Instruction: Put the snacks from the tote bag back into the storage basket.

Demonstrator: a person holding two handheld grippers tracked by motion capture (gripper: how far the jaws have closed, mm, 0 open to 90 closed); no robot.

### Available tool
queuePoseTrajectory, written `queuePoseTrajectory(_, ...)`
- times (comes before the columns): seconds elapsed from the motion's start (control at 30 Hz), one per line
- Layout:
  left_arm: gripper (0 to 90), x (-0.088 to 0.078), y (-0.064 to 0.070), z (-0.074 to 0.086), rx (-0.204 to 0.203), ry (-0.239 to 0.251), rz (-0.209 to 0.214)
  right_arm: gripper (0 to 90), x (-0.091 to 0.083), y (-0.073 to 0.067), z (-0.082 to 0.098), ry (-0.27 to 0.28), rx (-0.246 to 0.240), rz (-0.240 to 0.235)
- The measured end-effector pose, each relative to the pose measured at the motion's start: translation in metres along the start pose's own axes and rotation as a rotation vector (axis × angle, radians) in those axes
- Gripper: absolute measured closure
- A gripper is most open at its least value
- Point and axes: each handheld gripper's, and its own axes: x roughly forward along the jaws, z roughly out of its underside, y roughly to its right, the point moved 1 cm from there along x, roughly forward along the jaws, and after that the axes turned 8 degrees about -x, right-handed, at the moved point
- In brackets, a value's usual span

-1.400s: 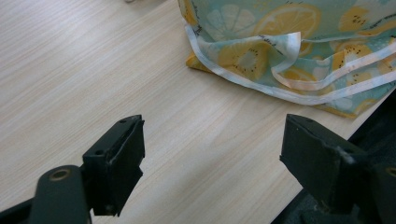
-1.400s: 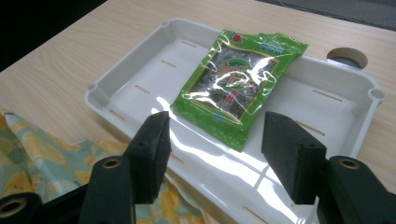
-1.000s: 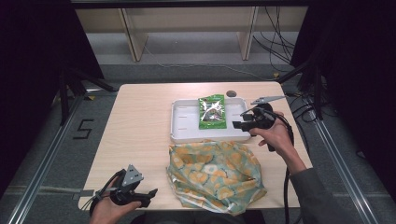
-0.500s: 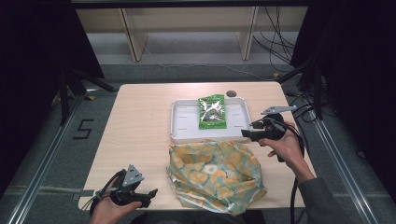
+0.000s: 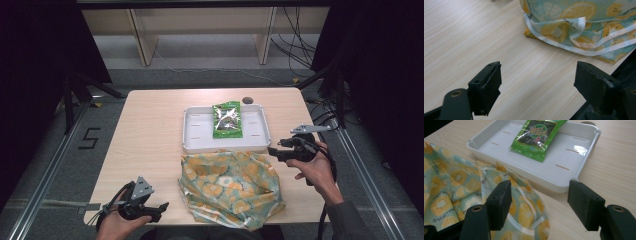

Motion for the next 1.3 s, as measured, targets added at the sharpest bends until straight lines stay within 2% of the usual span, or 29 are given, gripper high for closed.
queuePoseTrajectory(0.03,21.1,0.000,0.000,0.000,-0.004,0.003,-0.001,36.9,-0.002,-0.003,0.001,-0.005,0.027,-0.004)
queuePoseTrajectory(0.07,21.1,0.000,0.000,0.000,-0.007,0.005,-0.001,36.9,-0.003,-0.004,0.003,-0.003,0.029,0.005)
queuePoseTrajectory(0.1,21.1,0.000,0.000,0.000,-0.006,0.006,-0.001,36.9,-0.004,-0.002,0.005,-0.005,-0.003,0.013)
queuePoseTrajectory(0.17,21.1,0.000,0.000,0.000,-0.005,0.004,-0.001,36.9,-0.005,-0.003,0.009,0.008,-0.005,0.012)
queuePoseTrajectory(0.23,21.1,0.000,0.000,0.000,-0.007,0.005,-0.001,36.9,-0.008,-0.006,0.013,0.006,0.025,0.024)
queuePoseTrajectory(0.27,21.1,0.000,0.000,0.000,-0.006,0.005,-0.001,36.9,-0.009,-0.004,0.016,0.012,0.003,0.029)
queuePoseTrajectory(0.3,21.1,0.000,0.000,0.000,0.002,0.000,-0.004,36.9,-0.011,-0.005,0.017,-0.006,0.006,0.015)
queuePoseTrajectory(0.37,21.1,0.001,0.001,0.000,-0.010,0.008,-0.001,36.9,-0.012,-0.005,0.021,0.012,-0.004,0.028)
queuePoseTrajectory(0.4,21.1,0.001,0.000,0.000,-0.007,0.005,-0.008,36.9,-0.015,-0.009,0.022,-0.003,0.034,0.027)
queuePoseTrajectory(0.47,21.1,0.001,0.000,0.001,-0.020,0.004,-0.003,36.8,-0.016,-0.008,0.024,0.007,-0.002,0.019)
queuePoseTrajectory(0.5,21.1,0.001,0.000,0.001,-0.021,0.005,-0.004,36.8,-0.018,-0.009,0.025,0.005,0.001,0.038)
queuePoseTrajectory(0.53,21.1,0.001,0.000,0.001,-0.023,0.007,-0.007,36.8,-0.019,-0.013,0.026,0.002,0.035,0.027)
queuePoseTrajectory(0.57,21.1,0.000,-0.001,0.001,-0.013,0.007,-0.009,36.8,-0.019,-0.010,0.027,0.011,-0.005,0.032)
queuePoseTrajectory(0.6,21.1,0.000,-0.001,0.000,-0.007,0.005,-0.009,36.8,-0.021,-0.011,0.028,0.001,-0.007,0.036)
queuePoseTrajectory(0.63,21.1,0.000,0.000,0.001,-0.020,0.006,-0.011,36.7,-0.022,-0.014,0.029,0.002,0.018,0.034)
queuePoseTrajectory(0.7,21.1,0.000,0.000,0.001,-0.019,-0.001,-0.016,36.7,-0.025,-0.013,0.031,0.003,-0.002,0.041)
queuePoseTrajectory(0.77,21.1,0.000,-0.001,0.000,-0.007,0.007,-0.009,36.6,-0.027,-0.015,0.034,0.004,0.019,0.039)
queuePoseTrajectory(0.83,21.1,0.000,0.000,0.001,-0.019,0.007,-0.014,36.5,-0.030,-0.015,0.037,-0.006,0.024,0.036)
queuePoseTrajectory(0.87,21.1,0.000,0.000,0.001,-0.024,0.005,-0.005,36.5,-0.030,-0.013,0.039,0.003,0.001,0.038)
queuePoseTrajectory(0.93,21.1,0.000,-0.001,0.001,-0.024,0.005,-0.003,36.3,-0.031,-0.014,0.042,-0.004,-0.002,0.035)
queuePoseTrajectory(0.97,21.1,0.000,-0.001,0.001,-0.024,0.007,-0.004,36.2,-0.031,-0.015,0.044,-0.008,0.000,0.033)
queuePoseTrajectory(1.0,21.1,0.000,0.000,0.001,-0.026,0.008,-0.007,36.0,-0.033,-0.019,0.045,-0.027,0.035,0.035)
queuePoseTrajectory(1.03,21.1,0.000,0.000,0.001,-0.025,0.007,-0.005,35.8,-0.033,-0.018,0.047,-0.009,0.012,0.042)
queuePoseTrajectory(1.07,21.1,0.000,-0.001,0.001,-0.023,0.000,-0.006,35.7,-0.034,-0.019,0.048,-0.017,0.013,0.041)
queuePoseTrajectory(1.1,21.1,0.000,-0.001,0.001,-0.024,0.006,-0.004,35.4,-0.034,-0.018,0.050,-0.015,-0.012,0.037)
queuePoseTrajectory(1.17,21.1,0.000,0.000,0.001,-0.025,0.009,-0.012,35.2,-0.036,-0.020,0.053,-0.029,0.015,0.033)
queuePoseTrajectory(1.23,21.1,0.000,-0.001,0.001,-0.023,0.011,-0.009,35.0,-0.037,-0.017,0.057,-0.033,0.005,0.027)
queuePoseTrajectory(1.27,21.1,-0.001,-0.001,0.000,-0.012,0.003,-0.013,34.8,-0.039,-0.019,0.059,-0.037,0.037,0.036)
queuePoseTrajectory(1.3,21.1,-0.002,-0.002,0.000,-0.003,0.004,-0.015,34.6,-0.039,-0.019,0.061,-0.026,0.041,0.043)
